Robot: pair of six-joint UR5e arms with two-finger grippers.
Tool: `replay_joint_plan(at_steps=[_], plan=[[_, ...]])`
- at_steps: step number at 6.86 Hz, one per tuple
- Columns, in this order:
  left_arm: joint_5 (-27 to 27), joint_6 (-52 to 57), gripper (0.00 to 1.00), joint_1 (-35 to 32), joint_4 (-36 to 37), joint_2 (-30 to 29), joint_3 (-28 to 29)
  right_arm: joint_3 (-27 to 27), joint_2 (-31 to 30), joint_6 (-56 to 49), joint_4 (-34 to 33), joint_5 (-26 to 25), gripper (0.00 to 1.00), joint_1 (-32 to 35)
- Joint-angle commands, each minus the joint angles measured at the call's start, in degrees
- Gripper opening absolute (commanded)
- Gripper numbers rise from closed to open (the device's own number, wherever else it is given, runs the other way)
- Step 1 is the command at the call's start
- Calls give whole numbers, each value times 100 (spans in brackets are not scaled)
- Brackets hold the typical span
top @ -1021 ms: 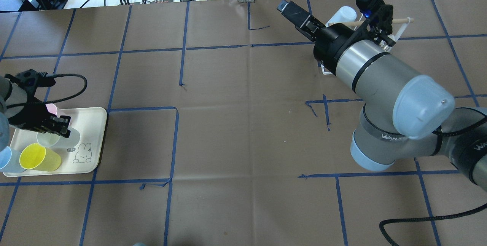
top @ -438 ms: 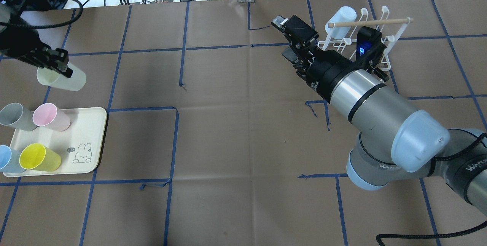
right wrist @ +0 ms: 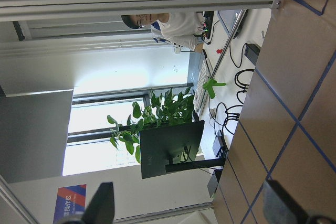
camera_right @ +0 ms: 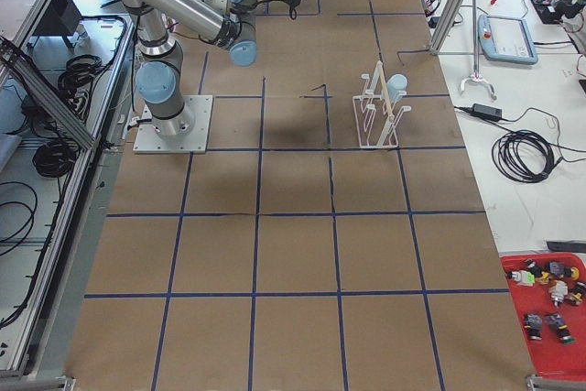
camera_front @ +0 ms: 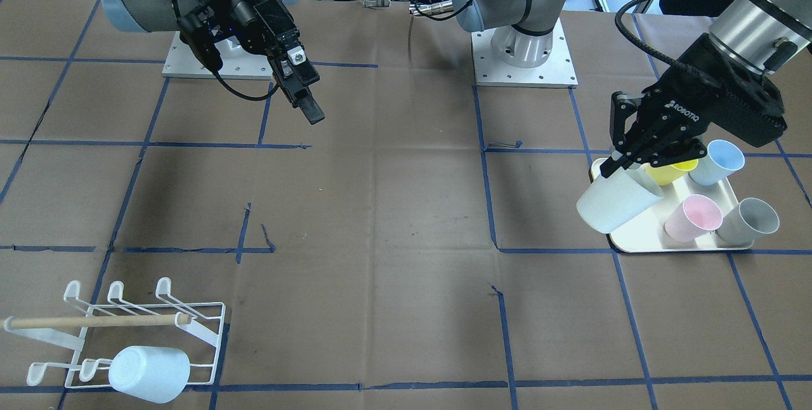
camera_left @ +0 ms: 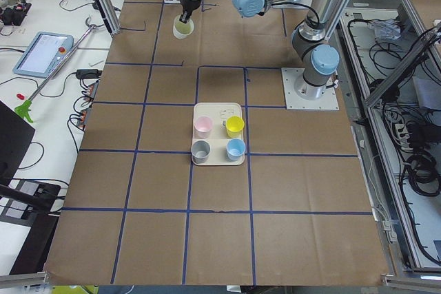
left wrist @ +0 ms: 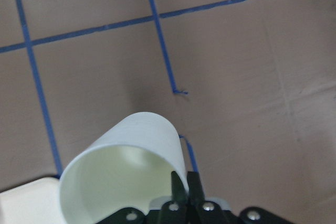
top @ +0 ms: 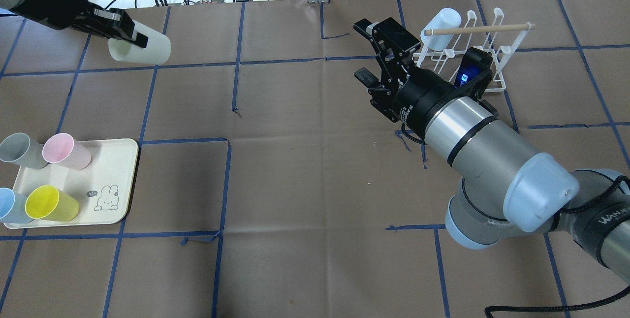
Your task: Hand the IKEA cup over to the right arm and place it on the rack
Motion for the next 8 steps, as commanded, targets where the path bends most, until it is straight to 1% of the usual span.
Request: replay_joint_plan(at_steps=[1,2,3,4,5,6,7,8], plan=[[-1149,-2,0,-343,1390,-33,-324,2,0,515,12,-80,100,11],[-1334,-11,0,-536,2320,-77,-622,2,0,805,12,-89,100,20],[-1545,-46,0,-660,3504,-164,-1060,2,-17,860,4,-98,100,125],[-1869,-133,1,-722,4421,-217,-1543,-7,-17,826,30,-98,100,161],[-1933,-360,1,-749,5152,-174,-1965,-7,-8,799,160,-98,100,161],[-1986,-397,0,-897,5647,-139,-2265,-16,0,808,466,-90,100,170],[-2143,-485,0,-1194,6392,-200,-2599,-51,9,825,756,-46,100,170],[-2145,-947,0,-1398,7095,-174,-2924,-77,9,834,872,-45,100,178]])
